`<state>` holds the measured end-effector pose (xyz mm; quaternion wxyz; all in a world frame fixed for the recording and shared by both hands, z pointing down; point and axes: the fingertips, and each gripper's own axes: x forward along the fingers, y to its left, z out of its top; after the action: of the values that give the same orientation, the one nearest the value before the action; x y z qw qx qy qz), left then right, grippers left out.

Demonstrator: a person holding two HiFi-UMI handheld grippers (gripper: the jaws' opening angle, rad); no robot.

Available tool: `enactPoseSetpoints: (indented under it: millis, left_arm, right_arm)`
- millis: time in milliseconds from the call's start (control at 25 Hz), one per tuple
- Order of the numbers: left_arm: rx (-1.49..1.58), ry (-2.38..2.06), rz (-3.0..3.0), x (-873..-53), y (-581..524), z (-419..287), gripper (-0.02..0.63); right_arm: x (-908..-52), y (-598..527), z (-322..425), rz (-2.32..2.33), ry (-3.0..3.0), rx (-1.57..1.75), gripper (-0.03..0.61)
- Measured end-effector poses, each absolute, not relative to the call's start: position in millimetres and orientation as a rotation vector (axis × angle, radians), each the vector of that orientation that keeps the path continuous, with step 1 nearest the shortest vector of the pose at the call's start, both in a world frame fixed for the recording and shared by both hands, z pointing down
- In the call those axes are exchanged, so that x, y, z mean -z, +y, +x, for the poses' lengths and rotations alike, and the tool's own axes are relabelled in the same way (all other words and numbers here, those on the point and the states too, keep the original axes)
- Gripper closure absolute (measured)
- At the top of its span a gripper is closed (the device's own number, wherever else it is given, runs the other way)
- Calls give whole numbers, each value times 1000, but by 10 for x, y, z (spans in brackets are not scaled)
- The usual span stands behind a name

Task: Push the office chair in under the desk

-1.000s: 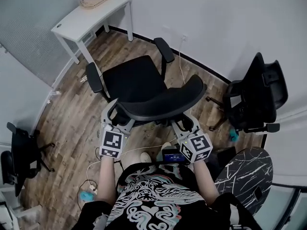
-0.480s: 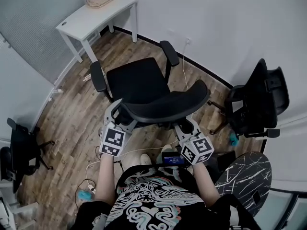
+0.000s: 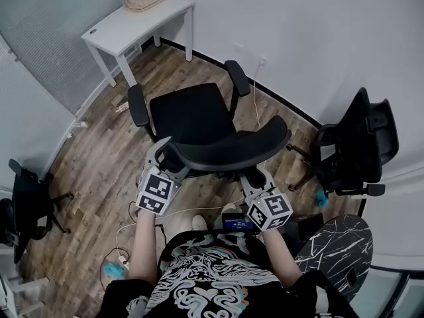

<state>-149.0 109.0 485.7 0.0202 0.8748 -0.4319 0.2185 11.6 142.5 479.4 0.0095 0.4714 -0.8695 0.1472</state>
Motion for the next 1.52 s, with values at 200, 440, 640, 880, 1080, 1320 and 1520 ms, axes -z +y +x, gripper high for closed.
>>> enactPoseSetpoints:
  millis: [200, 440, 640, 880, 1080, 1320, 1520]
  left_arm:
    - [-703, -1347, 2708, -4876, 1082, -1502, 273]
    - [-706, -1299, 2710, -4893, 1063, -1558, 273]
    - [-713, -1214, 2690, -4933, 1077, -1588, 272]
    - [-714, -1193, 2684, -4920, 1062, -1603, 272]
    - [-724, -1115, 2653, -4970, 1059, -1589, 276]
    - [-700, -1086, 2528, -5008, 944, -1543, 282]
    - [-724, -1042, 2528, -5006, 885, -1510, 293]
  right_arm:
    - [-4793, 1439, 101, 1464, -2740, -462, 468]
    - [-4786, 1452, 14, 1417, -2783, -471, 466]
    - [-4781, 1490, -35, 1443, -2782, -460, 466]
    - [-4760, 1481, -53, 1467, -2777, -453, 466]
    - [-4766, 1481, -62, 1464, -2777, -454, 466]
    - [-4773, 1518, -120, 1463, -2779, -437, 468]
    - [-4768, 1515, -156, 1475, -2770, -433, 468]
